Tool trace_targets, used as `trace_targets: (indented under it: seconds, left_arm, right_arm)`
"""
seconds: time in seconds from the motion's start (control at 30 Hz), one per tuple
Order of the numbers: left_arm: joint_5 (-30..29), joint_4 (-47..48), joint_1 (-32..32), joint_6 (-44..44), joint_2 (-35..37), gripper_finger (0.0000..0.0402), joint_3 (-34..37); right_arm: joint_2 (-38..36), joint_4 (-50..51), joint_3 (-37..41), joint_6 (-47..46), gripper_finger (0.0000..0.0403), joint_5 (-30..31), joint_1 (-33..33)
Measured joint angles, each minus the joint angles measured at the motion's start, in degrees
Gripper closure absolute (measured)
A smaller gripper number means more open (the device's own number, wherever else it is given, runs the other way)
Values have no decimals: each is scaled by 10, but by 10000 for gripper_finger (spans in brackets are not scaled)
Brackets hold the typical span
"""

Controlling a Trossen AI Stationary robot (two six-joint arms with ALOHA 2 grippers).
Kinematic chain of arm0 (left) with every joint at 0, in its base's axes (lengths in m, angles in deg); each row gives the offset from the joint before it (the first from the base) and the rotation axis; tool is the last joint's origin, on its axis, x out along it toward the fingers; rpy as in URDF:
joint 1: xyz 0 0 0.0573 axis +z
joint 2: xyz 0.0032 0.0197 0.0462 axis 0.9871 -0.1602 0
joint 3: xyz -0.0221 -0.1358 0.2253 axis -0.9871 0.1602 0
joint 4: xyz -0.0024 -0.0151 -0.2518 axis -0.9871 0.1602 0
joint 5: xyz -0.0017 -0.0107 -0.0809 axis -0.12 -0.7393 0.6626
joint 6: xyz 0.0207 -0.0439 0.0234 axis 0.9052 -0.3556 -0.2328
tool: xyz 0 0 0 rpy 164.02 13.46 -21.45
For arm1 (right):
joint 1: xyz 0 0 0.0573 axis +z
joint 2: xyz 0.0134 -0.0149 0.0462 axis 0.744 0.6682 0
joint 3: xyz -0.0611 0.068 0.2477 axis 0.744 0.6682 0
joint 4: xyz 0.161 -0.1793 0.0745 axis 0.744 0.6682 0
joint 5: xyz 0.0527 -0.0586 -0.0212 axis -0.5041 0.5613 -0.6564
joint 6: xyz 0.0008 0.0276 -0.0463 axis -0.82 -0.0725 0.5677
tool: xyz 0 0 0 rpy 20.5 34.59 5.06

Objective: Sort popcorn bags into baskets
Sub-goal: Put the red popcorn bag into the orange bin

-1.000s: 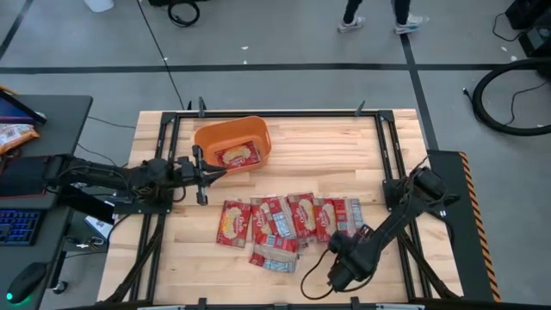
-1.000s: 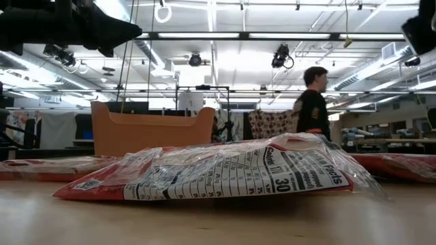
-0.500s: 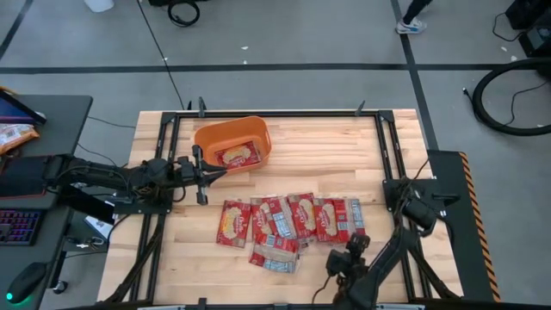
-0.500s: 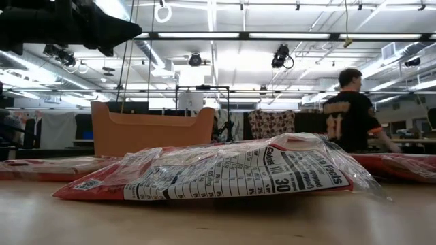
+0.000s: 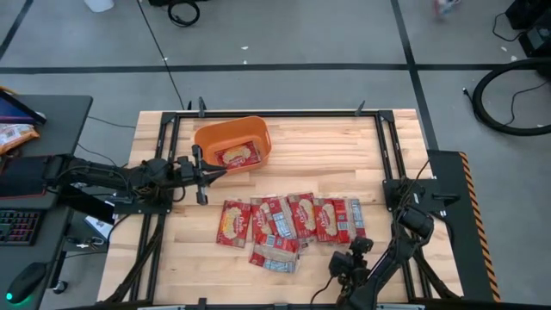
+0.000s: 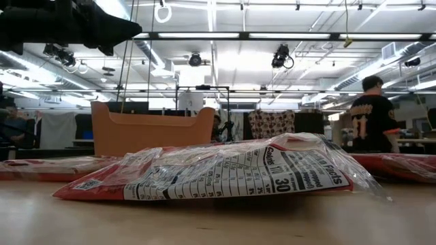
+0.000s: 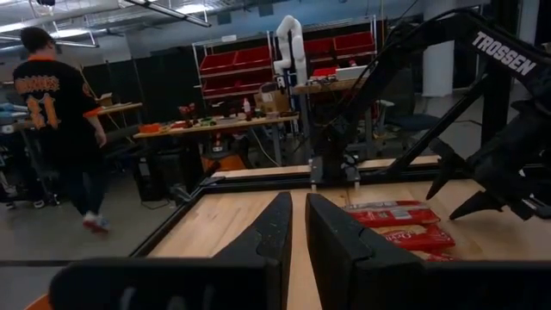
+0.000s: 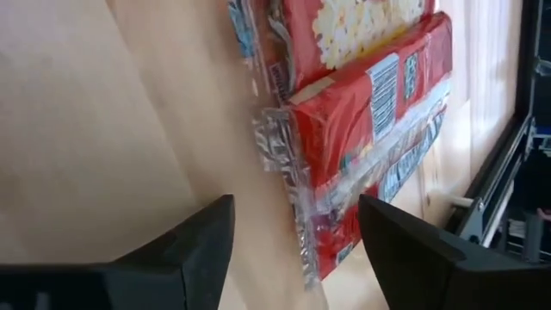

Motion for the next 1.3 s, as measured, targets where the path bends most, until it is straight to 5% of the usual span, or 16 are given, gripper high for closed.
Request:
trace_targets:
  seconds: [0.47,0.87,0.97,1.3]
  left_arm:
    - [0,0,0,13,0,358,0]
    - [1,-9,0,13,0,358,0]
    - [49,-11,0,14,-8,358,0]
    - [88,-125,-12,0,-131,358,-6]
  right_arm:
    - [-3,-8,61,6,205,26,0]
    - [-10,7,61,-56,351,40,-9]
    - [-26,19,50,-64,390,40,-10]
    - [-130,21,44,-70,397,44,-34]
